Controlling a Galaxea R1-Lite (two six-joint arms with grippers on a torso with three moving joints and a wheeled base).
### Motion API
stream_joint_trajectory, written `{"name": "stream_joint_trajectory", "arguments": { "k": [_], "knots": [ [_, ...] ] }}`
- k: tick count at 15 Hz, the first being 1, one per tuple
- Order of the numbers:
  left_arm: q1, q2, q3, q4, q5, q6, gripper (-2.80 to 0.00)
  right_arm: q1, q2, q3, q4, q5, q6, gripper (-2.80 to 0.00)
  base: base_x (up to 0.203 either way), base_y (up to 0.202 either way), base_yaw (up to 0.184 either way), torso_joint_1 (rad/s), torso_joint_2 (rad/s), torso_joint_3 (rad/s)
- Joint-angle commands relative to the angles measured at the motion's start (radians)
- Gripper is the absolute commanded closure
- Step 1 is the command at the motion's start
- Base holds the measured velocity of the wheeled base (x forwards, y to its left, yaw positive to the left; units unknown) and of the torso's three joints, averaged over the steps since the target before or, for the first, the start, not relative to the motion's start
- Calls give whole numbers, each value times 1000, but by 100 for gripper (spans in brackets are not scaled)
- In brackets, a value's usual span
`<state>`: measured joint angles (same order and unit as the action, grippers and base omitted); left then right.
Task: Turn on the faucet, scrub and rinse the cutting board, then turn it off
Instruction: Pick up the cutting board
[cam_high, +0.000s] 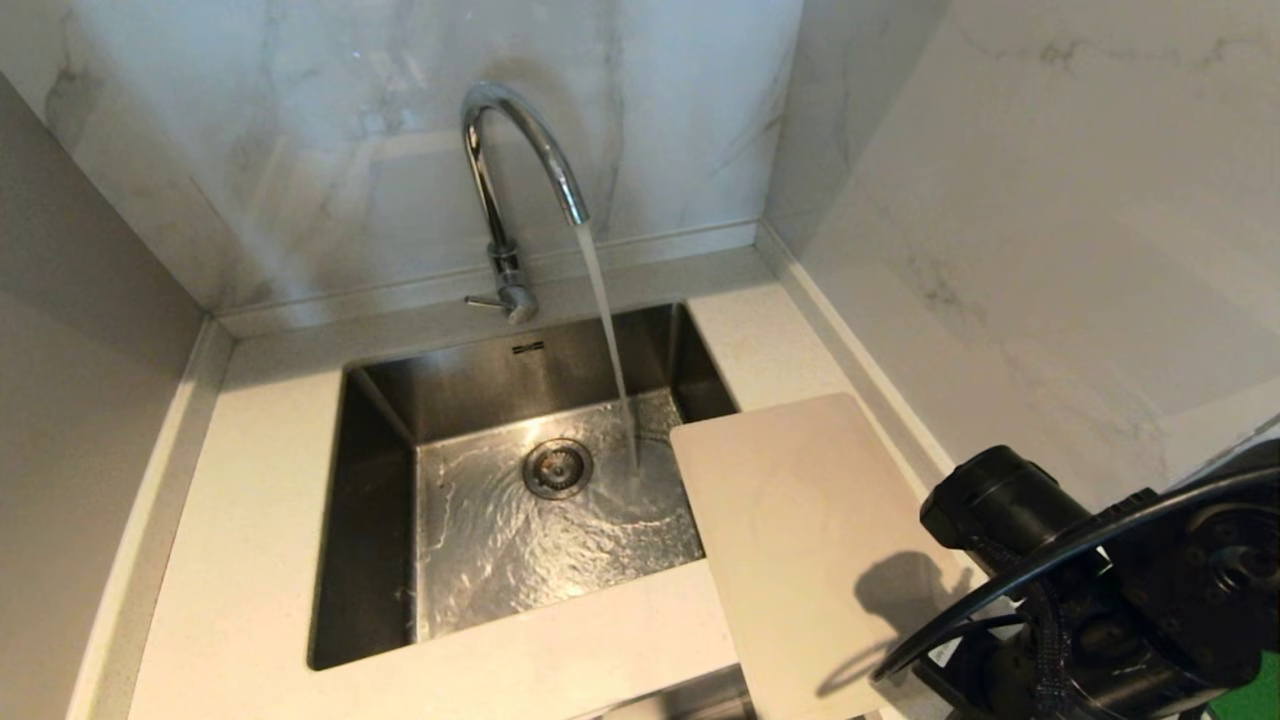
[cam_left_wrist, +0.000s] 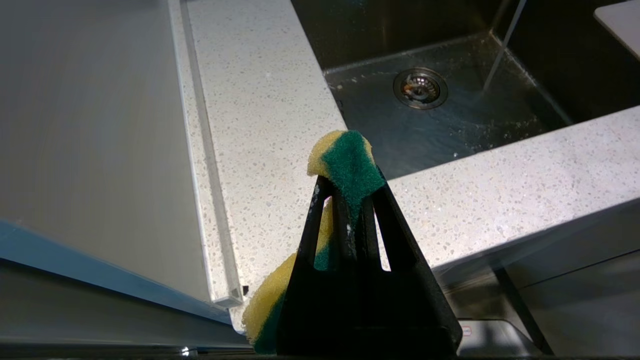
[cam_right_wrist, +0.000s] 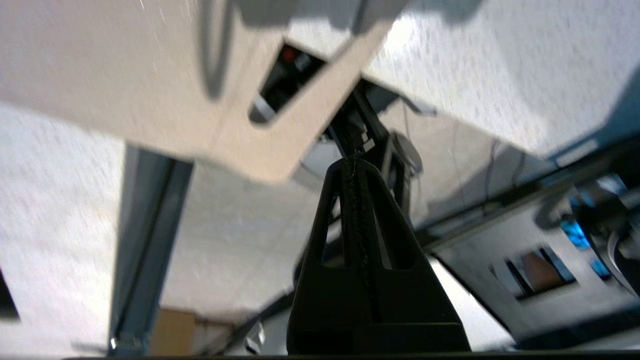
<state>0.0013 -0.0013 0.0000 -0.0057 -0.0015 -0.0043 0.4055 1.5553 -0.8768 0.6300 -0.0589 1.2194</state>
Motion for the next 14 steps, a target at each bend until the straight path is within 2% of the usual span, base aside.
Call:
{"name": "stream_joint_trajectory", "arguments": {
  "k": [1,3,5,6,11,14],
  "knots": [
    [0,1,0,0,0,0,0,1,7,68,-85,-9,19,0,0,0,0,0,0,0],
    [0,1,0,0,0,0,0,5,2,107,-151,-4,22,0,0,0,0,0,0,0],
    [0,1,0,0,0,0,0,17,5,107,-157,4,36,0,0,0,0,0,0,0],
    [0,1,0,0,0,0,0,24,7,107,-158,4,38,-280,0,0,0,0,0,0],
    [0,1,0,0,0,0,0,49,25,108,-158,15,40,-280,0,0,0,0,0,0],
    [0,1,1,0,1,0,0,49,50,118,-158,80,44,-280,0,0,0,0,0,0]
  ]
}}
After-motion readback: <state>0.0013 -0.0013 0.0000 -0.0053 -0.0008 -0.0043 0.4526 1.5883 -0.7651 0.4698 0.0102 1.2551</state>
